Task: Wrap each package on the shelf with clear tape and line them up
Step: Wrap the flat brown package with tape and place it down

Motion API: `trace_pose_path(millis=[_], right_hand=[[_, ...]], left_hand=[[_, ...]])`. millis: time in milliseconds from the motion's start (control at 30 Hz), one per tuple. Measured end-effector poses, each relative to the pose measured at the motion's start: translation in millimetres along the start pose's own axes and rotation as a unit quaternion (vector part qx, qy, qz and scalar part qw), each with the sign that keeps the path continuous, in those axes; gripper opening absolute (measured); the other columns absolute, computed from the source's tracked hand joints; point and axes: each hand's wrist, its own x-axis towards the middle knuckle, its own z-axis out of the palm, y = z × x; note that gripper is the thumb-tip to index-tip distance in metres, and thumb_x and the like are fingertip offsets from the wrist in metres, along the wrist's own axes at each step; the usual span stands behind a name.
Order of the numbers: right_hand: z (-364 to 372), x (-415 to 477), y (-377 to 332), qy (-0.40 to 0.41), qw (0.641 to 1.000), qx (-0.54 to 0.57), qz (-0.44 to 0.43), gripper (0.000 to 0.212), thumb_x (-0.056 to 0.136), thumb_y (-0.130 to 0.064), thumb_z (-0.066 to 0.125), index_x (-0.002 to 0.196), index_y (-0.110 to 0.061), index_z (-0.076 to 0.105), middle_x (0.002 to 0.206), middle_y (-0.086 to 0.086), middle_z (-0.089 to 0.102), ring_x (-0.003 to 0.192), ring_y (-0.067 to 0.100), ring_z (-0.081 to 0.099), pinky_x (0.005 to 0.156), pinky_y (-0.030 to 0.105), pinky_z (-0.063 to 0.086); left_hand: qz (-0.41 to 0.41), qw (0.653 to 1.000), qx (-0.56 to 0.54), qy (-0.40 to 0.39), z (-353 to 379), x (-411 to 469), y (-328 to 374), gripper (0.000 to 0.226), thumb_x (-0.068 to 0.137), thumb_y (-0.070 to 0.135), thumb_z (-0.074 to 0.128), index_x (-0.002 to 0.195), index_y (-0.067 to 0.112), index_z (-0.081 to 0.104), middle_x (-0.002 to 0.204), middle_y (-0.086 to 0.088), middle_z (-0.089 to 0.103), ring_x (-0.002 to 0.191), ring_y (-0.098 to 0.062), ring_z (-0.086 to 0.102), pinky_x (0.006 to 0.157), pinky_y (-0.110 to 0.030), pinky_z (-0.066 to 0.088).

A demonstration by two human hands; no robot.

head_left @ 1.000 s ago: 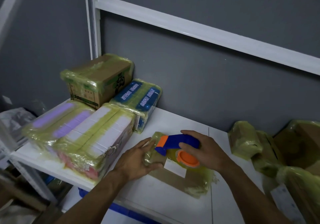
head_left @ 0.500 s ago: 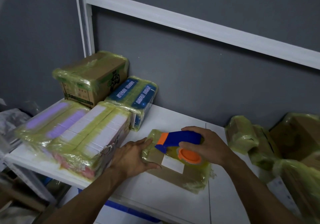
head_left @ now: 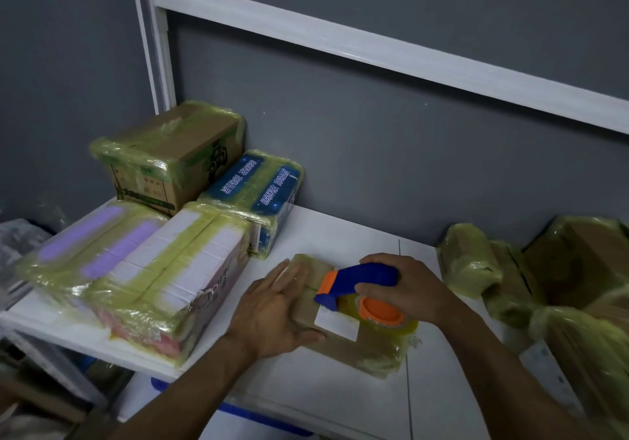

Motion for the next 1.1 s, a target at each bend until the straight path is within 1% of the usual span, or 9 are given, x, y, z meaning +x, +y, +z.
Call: trace_pose_path(millis=[67, 167, 267, 367, 433, 567, 633, 967, 1100], right_hand=[[1, 0, 2, 0.002, 1.0, 0.004, 0.004, 0.042, 0.078, -0.062, 0.078, 0.115, -0.056, 0.058, 0.116, -0.031, 0.063, 0.107, -0.004, 0.06, 0.076, 0.01, 0.049], [2, -1, 2, 0.006, 1.0, 0.011, 0.003, 0.055, 0.067, -0.079, 0.069, 0.117, -0.058, 0.057, 0.116, -0.033, 0.062, 0.105, -0.011, 0.058, 0.073, 0.007, 0.049], [5, -1, -2, 0.001, 1.0, 0.018, 0.002, 0.057, 0.067, -0.085, 0.064, 0.118, -0.063, 0.053, 0.117, -0.034, 0.061, 0.107, -0.006, 0.06, 0.078, 0.011, 0.051], [13, 4, -13, -0.006, 1.0, 0.025, -0.001, 0.054, 0.071, -0.08, 0.067, 0.12, -0.065, 0.051, 0.118, -0.032, 0.061, 0.108, -0.003, 0.06, 0.083, 0.017, 0.052], [19, 9, -20, -0.003, 1.0, 0.027, 0.001, 0.054, 0.077, -0.073, 0.069, 0.126, -0.056, 0.053, 0.119, -0.028, 0.061, 0.107, 0.0, 0.06, 0.081, 0.019, 0.052], [20, 12, -22, 0.005, 0.999, 0.038, 0.013, 0.049, 0.085, -0.059, 0.075, 0.129, -0.046, 0.057, 0.118, -0.026, 0.062, 0.106, 0.001, 0.061, 0.081, 0.018, 0.052], [19, 12, -22, 0.004, 0.999, 0.037, 0.015, 0.049, 0.084, -0.058, 0.076, 0.128, -0.046, 0.058, 0.118, -0.026, 0.062, 0.106, 0.001, 0.061, 0.081, 0.018, 0.053], [5, 1, -15, -0.003, 1.0, 0.006, 0.021, 0.049, 0.085, -0.058, 0.076, 0.128, -0.047, 0.057, 0.12, -0.024, 0.063, 0.108, 0.005, 0.062, 0.081, 0.017, 0.051], [-4, -4, -10, 0.006, 0.999, -0.002, 0.034, 0.048, 0.086, -0.058, 0.075, 0.129, -0.046, 0.056, 0.118, -0.027, 0.063, 0.108, 0.001, 0.061, 0.078, 0.012, 0.048]], left_hand=[[0.012, 1.0, 0.008, -0.012, 9, 2, 8, 0.128, 0.06, 0.105, 0.033, 0.162, 0.032, 0.008, 0.168, 0.013, 0.007, 0.156, -0.011, 0.004, 0.122, -0.042, 0.027], [0.017, 0.999, 0.043, -0.026, 19, 3, 5, 0.123, 0.066, 0.102, 0.035, 0.162, 0.028, 0.014, 0.168, 0.014, 0.005, 0.153, -0.008, -0.005, 0.122, -0.041, 0.026], [0.023, 0.997, 0.067, -0.041, 15, 7, -8, 0.118, 0.069, 0.098, 0.039, 0.162, 0.029, 0.014, 0.168, 0.015, 0.004, 0.155, -0.008, -0.003, 0.123, -0.042, 0.023], [0.014, 0.995, 0.062, -0.075, 2, 18, -22, 0.122, 0.066, 0.095, 0.048, 0.162, 0.031, 0.008, 0.167, 0.021, -0.004, 0.154, -0.004, -0.01, 0.124, -0.042, 0.011], [0.008, 0.995, 0.049, -0.091, -2, 22, -28, 0.126, 0.066, 0.092, 0.056, 0.163, 0.03, 0.006, 0.167, 0.022, -0.007, 0.152, -0.002, -0.013, 0.125, -0.042, 0.008], [0.018, 0.997, 0.018, -0.076, 2, 20, -31, 0.126, 0.066, 0.088, 0.061, 0.163, 0.028, 0.008, 0.167, 0.024, -0.005, 0.15, 0.001, -0.018, 0.118, -0.024, 0.006], [0.015, 0.997, -0.003, -0.074, 1, 20, -33, 0.125, 0.065, 0.086, 0.065, 0.163, 0.03, 0.01, 0.165, 0.027, -0.004, 0.148, 0.005, -0.018, 0.117, -0.022, 0.008], [0.0, 0.996, -0.028, -0.084, -3, 17, -33, 0.123, 0.062, 0.084, 0.07, 0.161, 0.037, 0.014, 0.162, 0.035, -0.007, 0.148, 0.009, -0.017, 0.118, -0.034, 0.03], [0.002, 0.996, -0.031, -0.083, -3, 16, -34, 0.121, 0.062, 0.082, 0.071, 0.161, 0.038, 0.015, 0.162, 0.035, -0.007, 0.148, 0.008, -0.017, 0.116, -0.035, 0.033]])
